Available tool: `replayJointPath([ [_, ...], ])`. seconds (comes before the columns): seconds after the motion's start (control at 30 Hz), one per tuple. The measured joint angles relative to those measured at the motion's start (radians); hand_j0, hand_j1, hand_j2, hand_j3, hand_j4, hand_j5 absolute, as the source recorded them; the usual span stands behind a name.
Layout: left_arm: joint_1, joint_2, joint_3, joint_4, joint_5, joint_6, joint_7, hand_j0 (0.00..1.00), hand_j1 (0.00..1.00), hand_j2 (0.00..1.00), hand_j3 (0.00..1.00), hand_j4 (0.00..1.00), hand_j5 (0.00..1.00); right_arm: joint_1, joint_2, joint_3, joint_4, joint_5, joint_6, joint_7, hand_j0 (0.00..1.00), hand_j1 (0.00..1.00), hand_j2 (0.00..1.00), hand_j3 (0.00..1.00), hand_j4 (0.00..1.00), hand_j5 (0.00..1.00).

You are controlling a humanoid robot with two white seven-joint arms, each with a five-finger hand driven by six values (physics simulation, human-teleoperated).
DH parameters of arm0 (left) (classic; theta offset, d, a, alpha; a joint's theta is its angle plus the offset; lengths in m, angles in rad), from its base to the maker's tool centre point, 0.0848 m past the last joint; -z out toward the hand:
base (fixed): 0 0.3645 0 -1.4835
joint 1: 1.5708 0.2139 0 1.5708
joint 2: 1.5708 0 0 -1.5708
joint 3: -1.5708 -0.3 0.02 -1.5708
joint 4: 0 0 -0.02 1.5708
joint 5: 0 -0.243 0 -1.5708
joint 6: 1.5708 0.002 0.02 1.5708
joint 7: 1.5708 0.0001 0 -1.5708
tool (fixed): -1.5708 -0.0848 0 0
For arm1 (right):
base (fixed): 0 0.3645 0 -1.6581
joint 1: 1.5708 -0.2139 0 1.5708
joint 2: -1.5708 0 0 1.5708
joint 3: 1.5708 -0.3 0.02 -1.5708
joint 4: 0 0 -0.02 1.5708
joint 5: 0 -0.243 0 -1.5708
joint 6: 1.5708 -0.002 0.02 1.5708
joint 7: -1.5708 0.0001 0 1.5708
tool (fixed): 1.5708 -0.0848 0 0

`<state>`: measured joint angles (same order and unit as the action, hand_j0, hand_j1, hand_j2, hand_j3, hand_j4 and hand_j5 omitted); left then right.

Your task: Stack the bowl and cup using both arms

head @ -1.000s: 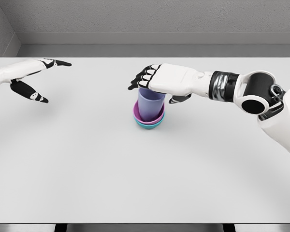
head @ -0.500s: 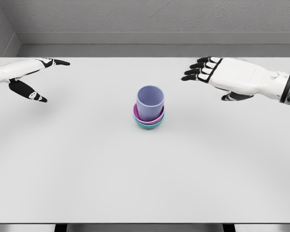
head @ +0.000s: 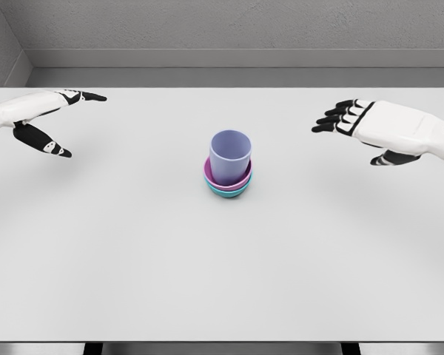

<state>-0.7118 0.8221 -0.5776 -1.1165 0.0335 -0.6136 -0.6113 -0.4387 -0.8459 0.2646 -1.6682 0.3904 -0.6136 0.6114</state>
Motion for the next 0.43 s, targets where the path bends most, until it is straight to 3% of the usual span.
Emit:
replayJointPath([
  [0.43,0.006,-0.002,-0.001,-0.001,-0.001,0.0,0.0,1.0,1.0,1.0,1.0,1.0,1.0,0.003,0.006,0.004,-0.007,0.0,0.0,0.0,1.0,1.0,1.0,1.0,1.0,1.0],
])
